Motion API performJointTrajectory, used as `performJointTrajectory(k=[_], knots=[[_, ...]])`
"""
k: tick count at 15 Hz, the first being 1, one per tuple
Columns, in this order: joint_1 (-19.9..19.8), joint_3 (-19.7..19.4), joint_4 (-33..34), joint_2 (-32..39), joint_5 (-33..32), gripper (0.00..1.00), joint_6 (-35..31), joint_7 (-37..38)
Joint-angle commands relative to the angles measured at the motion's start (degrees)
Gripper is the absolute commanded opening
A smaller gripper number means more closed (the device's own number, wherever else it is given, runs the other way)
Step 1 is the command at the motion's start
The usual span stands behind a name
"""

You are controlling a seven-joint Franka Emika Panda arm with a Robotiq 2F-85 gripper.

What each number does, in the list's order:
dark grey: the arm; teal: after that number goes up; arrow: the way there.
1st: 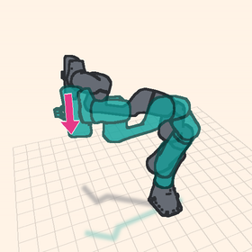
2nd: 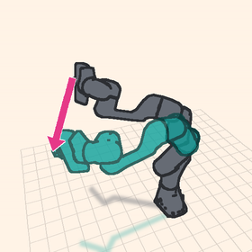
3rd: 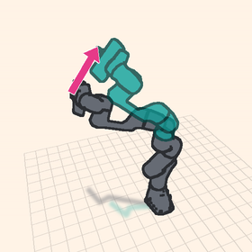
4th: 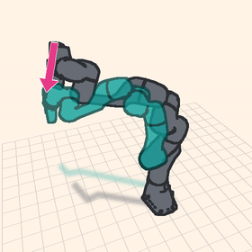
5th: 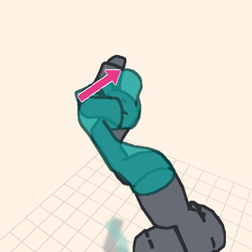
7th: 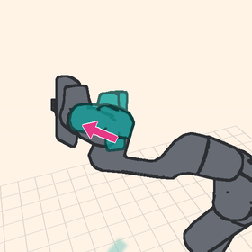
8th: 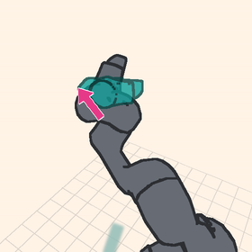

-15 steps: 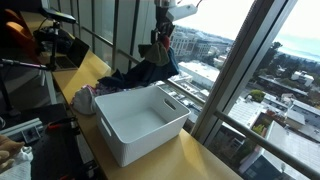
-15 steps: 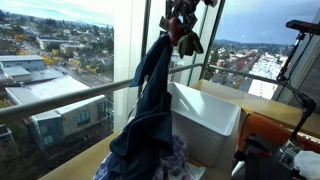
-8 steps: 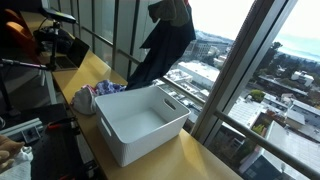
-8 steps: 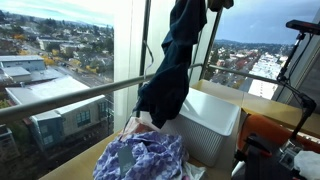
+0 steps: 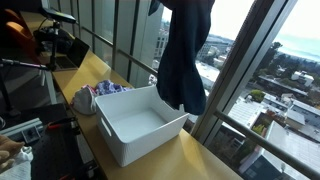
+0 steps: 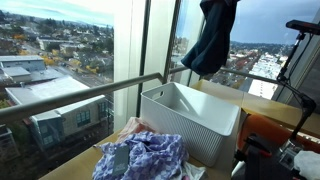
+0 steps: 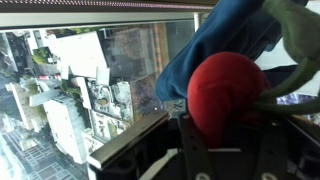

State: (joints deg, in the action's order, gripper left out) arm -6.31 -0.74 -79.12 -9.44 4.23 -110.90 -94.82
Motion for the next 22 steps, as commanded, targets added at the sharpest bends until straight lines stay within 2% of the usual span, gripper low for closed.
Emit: performJointTrajectory(k=[1,7,8,13,17,22], knots=[[0.1,0.0,-0.7,-0.5,-0.5,0.00,0.1,-0.1],[0.8,1.5,-16.0,-0.9,0.0,0.00,-8.1,-0.5],[3.2,-0.2,-18.2,-0.3,-0.2,0.00,-9.8,-0.4],[6.9,1.1,-30.7,4.4,1.2,0.00,-19.9,-1.3],[8.8,2.1,-35.3,11.4,3.2,0.00,-25.3,-2.9],[7.8,3.8,-35.5,18.6,3.2,0.00,-27.7,-3.6]])
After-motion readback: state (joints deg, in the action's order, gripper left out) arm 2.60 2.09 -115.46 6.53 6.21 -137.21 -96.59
